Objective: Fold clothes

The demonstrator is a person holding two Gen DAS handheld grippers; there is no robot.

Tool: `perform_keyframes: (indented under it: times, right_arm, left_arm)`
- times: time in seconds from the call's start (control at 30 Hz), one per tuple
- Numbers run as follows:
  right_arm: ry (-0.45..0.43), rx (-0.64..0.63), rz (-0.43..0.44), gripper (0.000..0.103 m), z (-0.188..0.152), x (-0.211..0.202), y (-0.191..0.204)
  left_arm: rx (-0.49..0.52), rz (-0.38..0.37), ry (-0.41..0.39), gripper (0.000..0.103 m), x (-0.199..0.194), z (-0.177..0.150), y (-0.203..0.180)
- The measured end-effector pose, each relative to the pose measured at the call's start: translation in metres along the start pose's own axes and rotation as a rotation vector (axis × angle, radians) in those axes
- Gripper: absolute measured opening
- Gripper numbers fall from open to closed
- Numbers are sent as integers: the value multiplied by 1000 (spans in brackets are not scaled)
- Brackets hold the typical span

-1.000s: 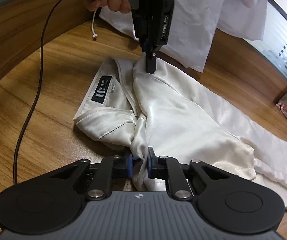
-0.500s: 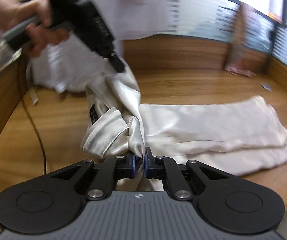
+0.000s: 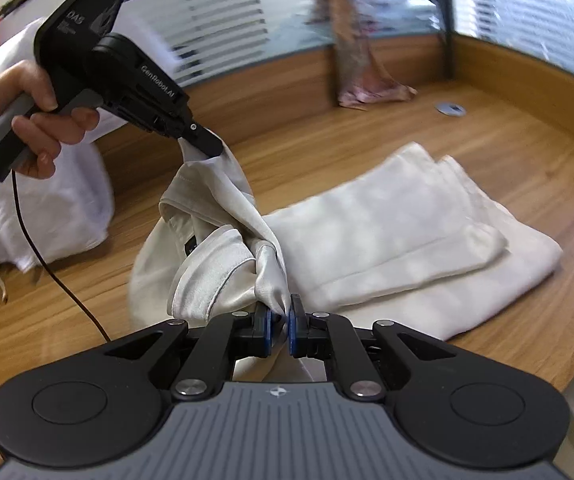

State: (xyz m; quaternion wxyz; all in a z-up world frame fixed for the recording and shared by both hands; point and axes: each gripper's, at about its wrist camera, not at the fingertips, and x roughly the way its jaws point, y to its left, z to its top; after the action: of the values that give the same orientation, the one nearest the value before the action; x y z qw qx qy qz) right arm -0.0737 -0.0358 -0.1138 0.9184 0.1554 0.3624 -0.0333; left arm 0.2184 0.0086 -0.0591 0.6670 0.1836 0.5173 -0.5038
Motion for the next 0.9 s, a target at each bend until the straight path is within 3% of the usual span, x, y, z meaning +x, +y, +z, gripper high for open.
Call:
perform_keyframes:
  times: [0.27, 0.5, 0.6, 0.67, 0.73, 0.8, 0.87, 0.9]
  right_arm:
    - [42, 105, -24, 9, 14, 25, -76]
    - [76, 153, -14, 11, 17, 46, -114]
    - [74, 132, -26, 20, 16, 49, -120]
    - [73, 108, -43, 31, 17, 47, -121]
    - [74, 73, -60, 40, 19, 44, -120]
    - [68, 33, -75, 43, 21, 37, -118]
    - [60, -9, -88, 55, 23, 29, -114]
    - [54, -35, -88, 56, 24, 26, -111]
  left_arm:
    - [57, 25, 60, 11, 64, 44, -21]
    - [67, 27, 64, 12, 100, 68, -29]
    - [80, 39, 65, 15, 108, 73, -35]
    - [84, 23, 60, 36, 109, 75, -37]
    - [67, 9, 35, 46, 103, 78, -38]
    - [52, -15, 11, 48, 94, 79, -38]
    - [39, -33, -7, 52, 85, 78, -38]
    - [35, -39, -13, 53, 81, 76, -38]
